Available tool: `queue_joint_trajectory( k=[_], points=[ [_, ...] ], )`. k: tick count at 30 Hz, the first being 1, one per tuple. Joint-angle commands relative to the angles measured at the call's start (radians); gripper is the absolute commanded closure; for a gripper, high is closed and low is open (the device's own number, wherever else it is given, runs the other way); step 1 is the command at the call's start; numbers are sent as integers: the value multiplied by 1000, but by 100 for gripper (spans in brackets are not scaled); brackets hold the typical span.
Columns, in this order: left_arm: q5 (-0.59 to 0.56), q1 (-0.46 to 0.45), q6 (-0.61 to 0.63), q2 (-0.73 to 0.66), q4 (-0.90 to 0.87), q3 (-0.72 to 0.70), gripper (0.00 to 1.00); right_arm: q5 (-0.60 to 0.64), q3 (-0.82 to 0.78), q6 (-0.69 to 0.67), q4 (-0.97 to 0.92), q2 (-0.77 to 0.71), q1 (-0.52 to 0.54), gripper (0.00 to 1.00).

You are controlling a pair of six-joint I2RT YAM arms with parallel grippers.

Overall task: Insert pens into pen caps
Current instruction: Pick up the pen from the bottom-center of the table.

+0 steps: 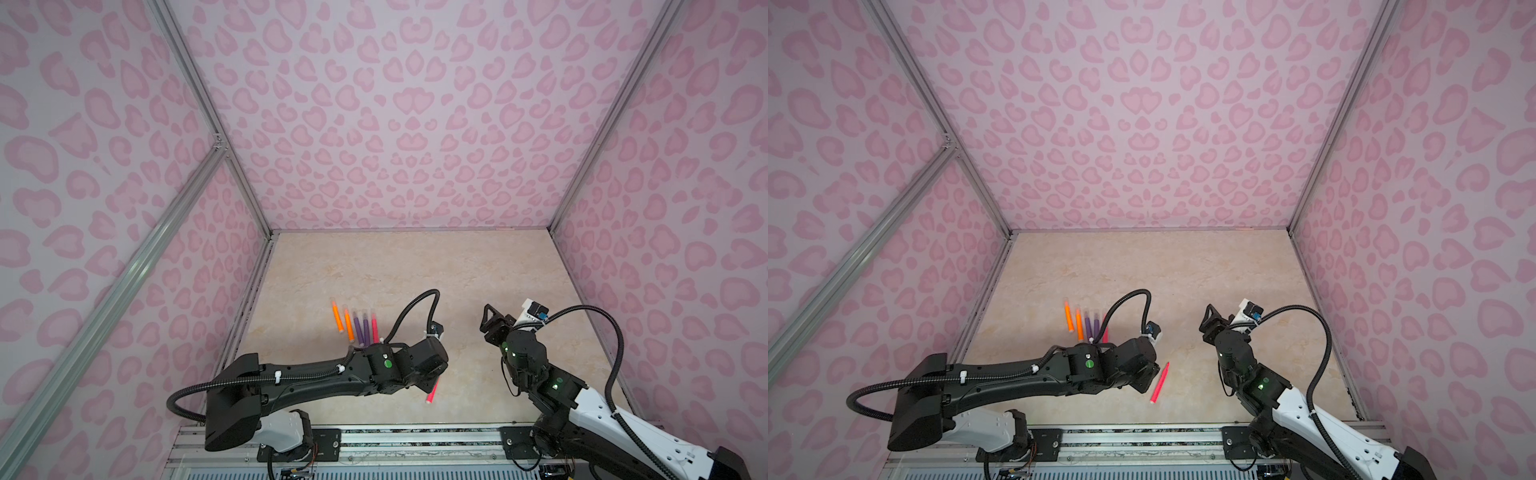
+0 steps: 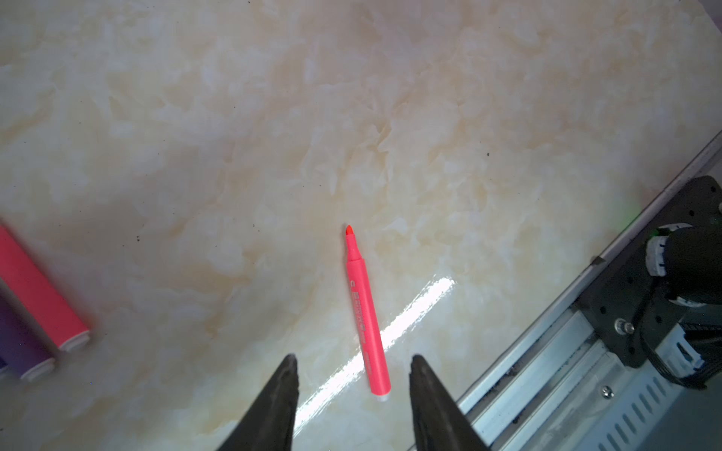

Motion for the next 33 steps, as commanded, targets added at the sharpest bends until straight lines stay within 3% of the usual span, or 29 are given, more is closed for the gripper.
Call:
queue_joint_trajectory(
  k=[1, 8, 22, 33],
  points=[
    [-14, -22, -30, 45, -3, 25, 52, -4, -21, -2, -38, -41, -22, 25],
    [-8, -46, -49, 165, -28, 78, 52, -64, -29, -4, -67, -83, -73, 25],
    [-2, -46, -66, 319, -22, 112, 54, -125, 17, 8, -64, 51, -94, 25],
    [-78, -37, -81, 412, -94, 190, 52, -127, 18, 7, -61, 56, -95, 25]
  ],
)
